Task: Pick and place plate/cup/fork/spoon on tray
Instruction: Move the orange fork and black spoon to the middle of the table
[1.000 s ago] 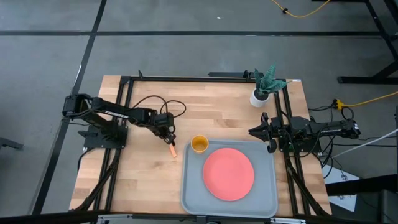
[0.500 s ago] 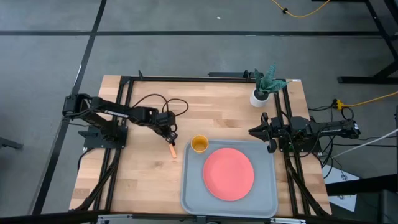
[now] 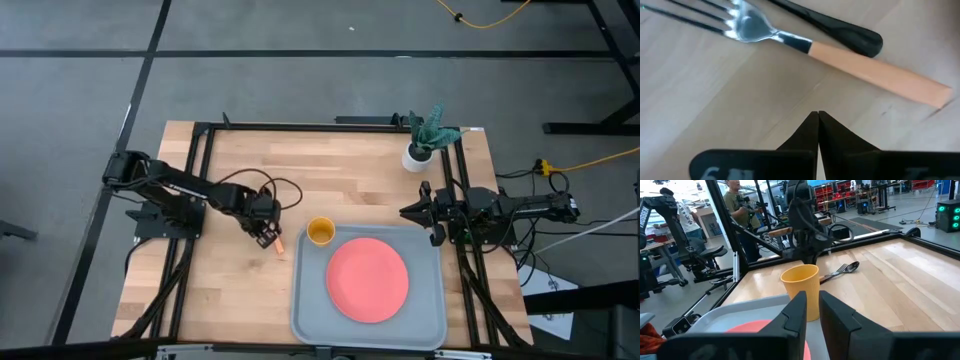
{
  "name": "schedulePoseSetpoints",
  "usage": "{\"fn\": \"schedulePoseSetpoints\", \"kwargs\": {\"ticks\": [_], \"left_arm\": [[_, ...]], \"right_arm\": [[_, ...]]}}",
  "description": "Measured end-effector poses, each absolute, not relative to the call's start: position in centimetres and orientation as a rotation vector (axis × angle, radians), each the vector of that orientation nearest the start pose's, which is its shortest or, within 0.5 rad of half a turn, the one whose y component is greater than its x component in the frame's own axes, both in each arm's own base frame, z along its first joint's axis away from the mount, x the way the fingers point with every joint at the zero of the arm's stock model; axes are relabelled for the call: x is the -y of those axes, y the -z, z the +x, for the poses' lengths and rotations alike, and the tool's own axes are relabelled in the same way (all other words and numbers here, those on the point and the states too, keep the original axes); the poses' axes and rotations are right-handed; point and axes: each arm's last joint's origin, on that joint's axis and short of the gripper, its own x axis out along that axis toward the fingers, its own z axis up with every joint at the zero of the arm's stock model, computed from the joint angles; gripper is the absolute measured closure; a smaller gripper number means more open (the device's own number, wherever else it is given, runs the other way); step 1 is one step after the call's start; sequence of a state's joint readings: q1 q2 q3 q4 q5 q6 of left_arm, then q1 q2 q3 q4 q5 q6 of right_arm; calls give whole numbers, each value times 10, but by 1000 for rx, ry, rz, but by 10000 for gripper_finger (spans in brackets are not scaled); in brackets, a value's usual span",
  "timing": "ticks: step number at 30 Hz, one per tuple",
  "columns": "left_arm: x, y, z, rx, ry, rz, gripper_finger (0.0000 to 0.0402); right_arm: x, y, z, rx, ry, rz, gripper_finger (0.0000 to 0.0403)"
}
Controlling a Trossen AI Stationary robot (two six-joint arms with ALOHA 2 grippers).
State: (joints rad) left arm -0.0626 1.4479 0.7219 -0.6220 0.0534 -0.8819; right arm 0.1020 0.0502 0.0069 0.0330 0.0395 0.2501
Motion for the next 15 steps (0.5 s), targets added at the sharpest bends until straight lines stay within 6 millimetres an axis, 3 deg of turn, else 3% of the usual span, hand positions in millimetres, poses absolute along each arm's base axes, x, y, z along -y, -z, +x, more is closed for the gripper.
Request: {"fn": "schedulePoseSetpoints", "kwargs": {"ticks": [8,15], "left_arm": [[21,-139,239,-1318,-504,-712,402],[13,-137,241,-1313,-520,-742,401]], "right_arm": [[-9,-165,100,-19,-61,251,347],[-9,-165,100,-19,-61,250,347]]}}
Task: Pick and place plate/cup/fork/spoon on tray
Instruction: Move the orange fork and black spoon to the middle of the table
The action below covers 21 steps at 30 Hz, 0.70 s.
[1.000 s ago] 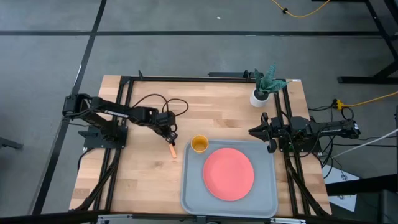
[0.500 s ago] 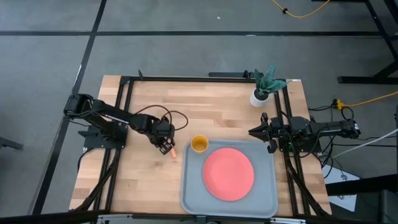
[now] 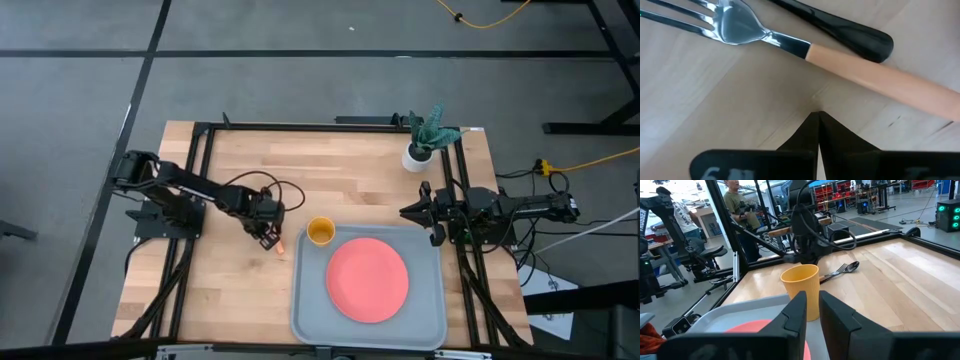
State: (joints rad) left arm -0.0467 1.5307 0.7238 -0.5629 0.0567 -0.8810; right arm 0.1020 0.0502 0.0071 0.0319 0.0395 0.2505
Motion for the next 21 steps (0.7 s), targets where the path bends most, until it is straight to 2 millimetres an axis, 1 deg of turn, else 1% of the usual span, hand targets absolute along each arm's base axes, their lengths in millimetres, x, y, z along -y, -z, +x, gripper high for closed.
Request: {"fn": "schedulePoseSetpoints", "kwargs": {"ticks": [9,16,21], "left_arm": [[-3,-137,243,-1288,-530,-783,401],[-15,-137,249,-1217,-515,-768,401],[-30,-140,255,-1120,-542,-735,402]], "right_arm": [[-9,-165,100,-19,-60,249,347],[-9,-165,100,-19,-60,249,347],[-9,-165,100,-19,-60,249,347]]}}
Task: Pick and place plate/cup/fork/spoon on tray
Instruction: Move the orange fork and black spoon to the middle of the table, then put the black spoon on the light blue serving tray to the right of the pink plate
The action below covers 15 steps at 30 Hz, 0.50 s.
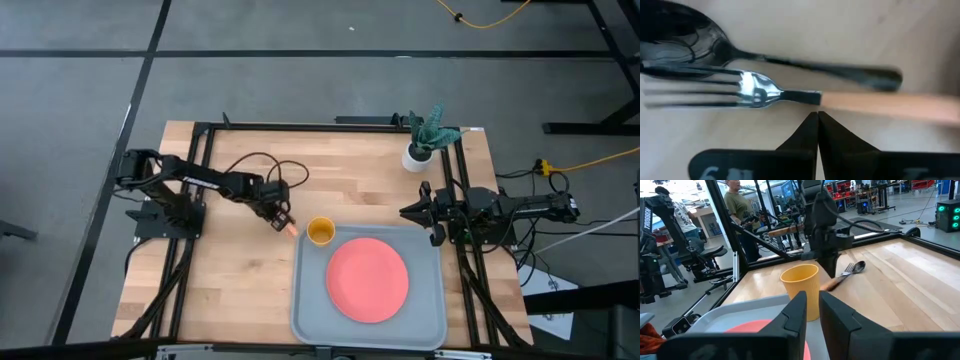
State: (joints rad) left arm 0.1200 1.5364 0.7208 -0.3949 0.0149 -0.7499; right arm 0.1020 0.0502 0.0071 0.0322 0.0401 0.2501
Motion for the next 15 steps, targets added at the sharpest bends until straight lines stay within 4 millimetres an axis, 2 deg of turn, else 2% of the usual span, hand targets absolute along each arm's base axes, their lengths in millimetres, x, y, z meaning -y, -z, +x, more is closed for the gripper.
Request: {"fn": "schedulePoseSetpoints", "kwargs": {"ticks": [10,15], "left_arm": [[-67,-141,251,-1063,-594,-692,402],[-81,-146,256,-951,-622,-663,402]], "right_arm": [[-9,-165,100,-20,-65,257,347],[-9,-165,100,-20,-68,257,347]]}}
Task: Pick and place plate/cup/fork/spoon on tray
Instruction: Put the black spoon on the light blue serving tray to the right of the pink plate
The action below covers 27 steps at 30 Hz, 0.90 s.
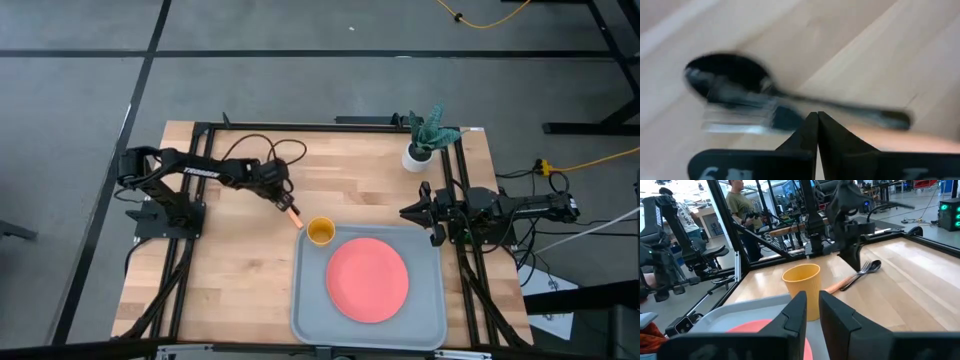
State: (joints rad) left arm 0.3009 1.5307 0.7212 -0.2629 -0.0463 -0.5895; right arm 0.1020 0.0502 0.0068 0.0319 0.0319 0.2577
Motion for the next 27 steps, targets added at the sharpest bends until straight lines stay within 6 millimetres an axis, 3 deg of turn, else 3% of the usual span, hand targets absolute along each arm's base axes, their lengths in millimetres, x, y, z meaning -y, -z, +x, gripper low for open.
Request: {"fn": "schedulePoseSetpoints", "kwargs": {"ticks": [5,13,19,27], "left_arm": [[-85,-153,265,-842,-550,-671,402],[-73,-167,271,-971,-471,-690,402],[-50,-188,265,-1272,-392,-728,402],[2,-192,235,-1694,-339,-472,402]], "right_arm": [[-9,-165,100,-20,-68,257,347],[-9,-165,100,-21,-68,256,347],[-9,-165,100,-21,-68,257,347],[-8,-167,100,5,-21,292,347]]}}
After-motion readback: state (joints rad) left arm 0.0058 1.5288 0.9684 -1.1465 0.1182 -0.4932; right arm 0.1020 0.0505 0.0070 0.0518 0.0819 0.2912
